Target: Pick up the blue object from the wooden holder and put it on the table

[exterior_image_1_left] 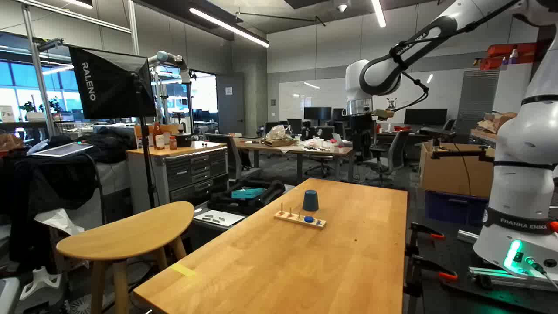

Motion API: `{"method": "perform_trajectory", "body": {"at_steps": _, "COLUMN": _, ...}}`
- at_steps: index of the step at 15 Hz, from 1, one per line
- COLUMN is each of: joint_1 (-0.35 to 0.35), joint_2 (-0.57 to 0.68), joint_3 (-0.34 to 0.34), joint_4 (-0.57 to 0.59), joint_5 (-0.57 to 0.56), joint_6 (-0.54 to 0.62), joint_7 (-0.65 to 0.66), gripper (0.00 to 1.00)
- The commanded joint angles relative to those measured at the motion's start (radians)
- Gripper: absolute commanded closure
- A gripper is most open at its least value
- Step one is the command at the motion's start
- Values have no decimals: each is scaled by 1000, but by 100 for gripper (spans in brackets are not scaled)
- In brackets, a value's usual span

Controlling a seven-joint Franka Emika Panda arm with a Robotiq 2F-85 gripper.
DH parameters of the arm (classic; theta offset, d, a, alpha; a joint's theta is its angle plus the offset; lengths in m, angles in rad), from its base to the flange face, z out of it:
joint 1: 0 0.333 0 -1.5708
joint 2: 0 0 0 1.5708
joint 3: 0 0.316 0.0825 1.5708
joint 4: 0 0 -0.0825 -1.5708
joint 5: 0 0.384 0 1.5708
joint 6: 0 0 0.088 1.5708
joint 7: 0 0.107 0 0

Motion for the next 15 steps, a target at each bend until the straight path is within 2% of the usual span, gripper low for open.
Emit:
{"method": "perform_trajectory", "body": {"at_steps": 1, "joint_1": -2, "joint_2": 0, "joint_3": 1, "joint_4": 3, "joint_5": 1, "joint_6": -1, "joint_7": 0, "gripper": 0}}
{"method": "perform_trajectory", "body": {"at_steps": 5, "joint_1": -2, "joint_2": 0, "joint_3": 1, "joint_4": 9, "joint_5": 0, "joint_6": -1, "joint_7": 0, "gripper": 0}}
{"method": "perform_trajectory", "body": {"at_steps": 9, "joint_1": 18, "joint_2": 60, "joint_3": 90, "joint_4": -42, "joint_5": -186, "joint_6": 174, "joint_7": 107, "gripper": 0}}
{"method": "perform_trajectory", "body": {"at_steps": 12, "joint_1": 32, "joint_2": 185, "joint_3": 160, "joint_4": -34, "joint_5": -357, "joint_6": 328, "joint_7": 252, "gripper": 0}}
{"method": "perform_trajectory", "body": {"at_steps": 15, "joint_1": 53, "joint_2": 335, "joint_3": 167, "joint_4": 44, "joint_5": -465, "joint_6": 402, "joint_7": 378, "gripper": 0}}
